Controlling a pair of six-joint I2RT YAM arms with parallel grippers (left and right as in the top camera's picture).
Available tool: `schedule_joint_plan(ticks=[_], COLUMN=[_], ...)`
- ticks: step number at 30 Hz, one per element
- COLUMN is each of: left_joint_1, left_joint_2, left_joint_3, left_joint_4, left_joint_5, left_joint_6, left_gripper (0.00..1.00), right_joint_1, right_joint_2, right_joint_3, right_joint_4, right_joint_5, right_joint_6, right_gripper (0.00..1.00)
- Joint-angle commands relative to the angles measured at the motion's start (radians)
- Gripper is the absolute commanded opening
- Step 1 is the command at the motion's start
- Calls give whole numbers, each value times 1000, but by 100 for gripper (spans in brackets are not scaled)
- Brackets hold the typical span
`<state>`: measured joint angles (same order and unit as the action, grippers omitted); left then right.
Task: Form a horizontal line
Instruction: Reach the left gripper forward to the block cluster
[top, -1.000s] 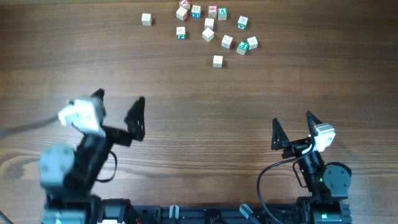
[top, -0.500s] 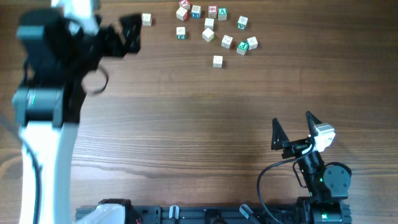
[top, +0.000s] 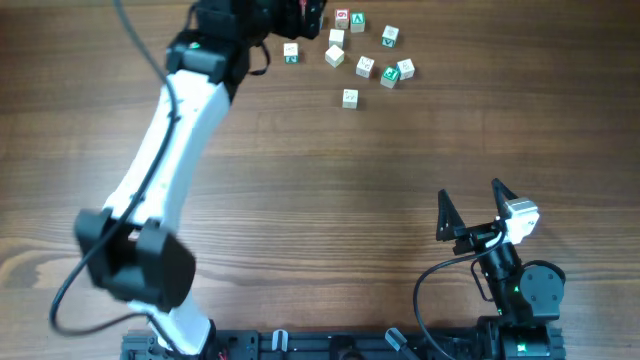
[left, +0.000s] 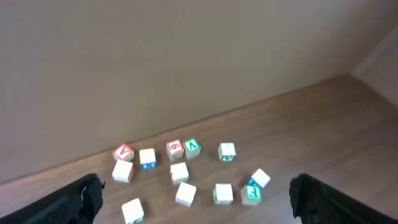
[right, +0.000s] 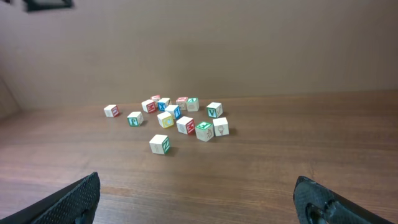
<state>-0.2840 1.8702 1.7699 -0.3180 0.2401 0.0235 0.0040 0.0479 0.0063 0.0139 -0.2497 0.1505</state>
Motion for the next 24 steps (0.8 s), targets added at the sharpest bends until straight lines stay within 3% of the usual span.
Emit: schedule_joint_plan(ticks=[1, 12, 24], left_joint_1=[-22, -46, -50], left_joint_2=[120, 436, 595], left_joint_3=[22, 22, 22], left_joint_4=[41, 252, 338], left_joint_5=[-20, -21, -20], left_joint_6=[26, 26, 26], left_gripper=[100, 100, 100], right_joint_1=[-2, -2, -2], right_joint_2=[2, 2, 2], right_joint_3=[1, 1, 1], right_joint_4=[2, 2, 2], right_joint_5=[9, 9, 9], right_joint_6=[-19, -19, -19], right_gripper=[100, 100, 100])
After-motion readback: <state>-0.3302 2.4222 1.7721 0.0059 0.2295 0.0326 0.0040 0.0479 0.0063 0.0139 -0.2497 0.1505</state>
